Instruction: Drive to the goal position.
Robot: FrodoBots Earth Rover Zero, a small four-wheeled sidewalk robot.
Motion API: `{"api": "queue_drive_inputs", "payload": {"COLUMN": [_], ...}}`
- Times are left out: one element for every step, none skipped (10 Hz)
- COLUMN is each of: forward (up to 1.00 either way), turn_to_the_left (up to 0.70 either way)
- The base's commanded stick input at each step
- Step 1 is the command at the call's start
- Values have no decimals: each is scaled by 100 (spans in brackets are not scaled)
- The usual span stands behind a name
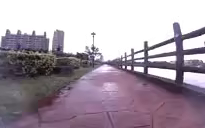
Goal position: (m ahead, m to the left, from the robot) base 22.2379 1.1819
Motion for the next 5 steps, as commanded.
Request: {"api": "queue_drive_inputs", "payload": {"forward": [100,100,100,100,100], "turn_to_the_left": [-1,-1,-1,-1,-1]}}
